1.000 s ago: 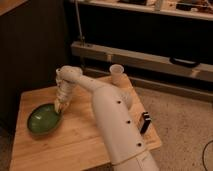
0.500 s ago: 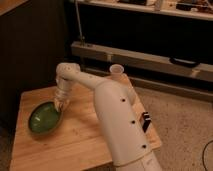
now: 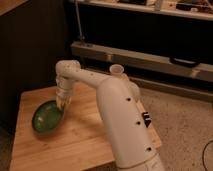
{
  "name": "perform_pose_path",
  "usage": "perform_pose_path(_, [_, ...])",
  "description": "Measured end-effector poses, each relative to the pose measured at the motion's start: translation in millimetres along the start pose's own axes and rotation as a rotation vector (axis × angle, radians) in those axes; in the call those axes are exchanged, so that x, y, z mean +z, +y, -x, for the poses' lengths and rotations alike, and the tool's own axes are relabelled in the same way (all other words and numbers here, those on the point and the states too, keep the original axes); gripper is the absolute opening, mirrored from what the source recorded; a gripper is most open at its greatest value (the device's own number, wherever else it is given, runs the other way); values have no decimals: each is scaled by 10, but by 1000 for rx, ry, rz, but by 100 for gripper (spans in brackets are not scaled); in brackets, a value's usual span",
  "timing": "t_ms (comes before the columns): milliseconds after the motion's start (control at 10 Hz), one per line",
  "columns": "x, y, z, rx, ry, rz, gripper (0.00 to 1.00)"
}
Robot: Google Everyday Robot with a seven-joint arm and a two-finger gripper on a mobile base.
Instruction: Drag the ceramic bowl in a circle
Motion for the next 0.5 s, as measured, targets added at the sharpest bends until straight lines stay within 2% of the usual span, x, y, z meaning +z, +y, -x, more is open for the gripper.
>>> perform_pose_path(500, [-46,235,263,46,-28,42,20])
